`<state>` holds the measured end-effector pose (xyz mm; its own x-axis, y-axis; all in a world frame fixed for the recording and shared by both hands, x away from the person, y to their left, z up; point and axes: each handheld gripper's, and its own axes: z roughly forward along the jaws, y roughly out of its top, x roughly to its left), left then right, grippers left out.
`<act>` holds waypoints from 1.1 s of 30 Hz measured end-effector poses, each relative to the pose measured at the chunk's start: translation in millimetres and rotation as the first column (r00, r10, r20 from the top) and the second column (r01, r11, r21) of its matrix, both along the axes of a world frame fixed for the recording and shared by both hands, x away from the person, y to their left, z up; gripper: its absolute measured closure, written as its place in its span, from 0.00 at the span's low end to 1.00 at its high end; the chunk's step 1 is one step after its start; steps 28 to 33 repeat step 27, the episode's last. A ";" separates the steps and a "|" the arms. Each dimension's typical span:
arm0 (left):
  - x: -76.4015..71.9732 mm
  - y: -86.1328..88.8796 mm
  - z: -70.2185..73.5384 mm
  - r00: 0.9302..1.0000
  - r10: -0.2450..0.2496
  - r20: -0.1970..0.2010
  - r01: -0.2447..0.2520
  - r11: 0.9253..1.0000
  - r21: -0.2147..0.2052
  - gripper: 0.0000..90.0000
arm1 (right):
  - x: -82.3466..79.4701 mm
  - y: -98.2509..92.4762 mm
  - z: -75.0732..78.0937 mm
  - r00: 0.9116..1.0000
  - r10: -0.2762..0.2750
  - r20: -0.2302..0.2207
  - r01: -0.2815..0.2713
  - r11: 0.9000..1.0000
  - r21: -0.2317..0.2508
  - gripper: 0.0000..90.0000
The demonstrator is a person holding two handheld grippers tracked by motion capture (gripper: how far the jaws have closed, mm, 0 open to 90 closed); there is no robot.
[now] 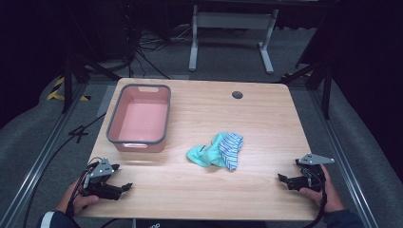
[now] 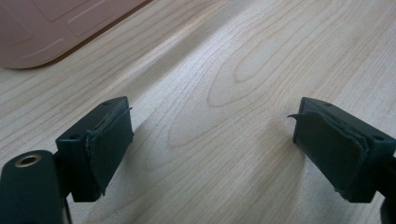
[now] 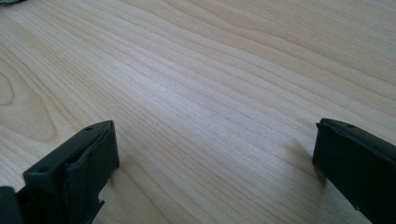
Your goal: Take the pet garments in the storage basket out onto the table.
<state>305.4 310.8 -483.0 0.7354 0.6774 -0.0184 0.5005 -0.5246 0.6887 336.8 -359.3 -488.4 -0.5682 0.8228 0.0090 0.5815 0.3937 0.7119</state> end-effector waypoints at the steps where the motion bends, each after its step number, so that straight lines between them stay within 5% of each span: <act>1: 0.2 0.1 0.1 1.000 -0.001 0.001 0.001 1.000 0.003 0.13 | 0.0 0.0 0.0 1.000 0.000 0.000 0.000 1.000 0.000 0.01; 33: 1.4 -0.8 0.3 1.000 0.000 -0.009 0.000 1.000 0.009 0.11 | -0.3 0.6 0.1 1.000 -0.006 -0.001 0.006 1.000 0.000 0.01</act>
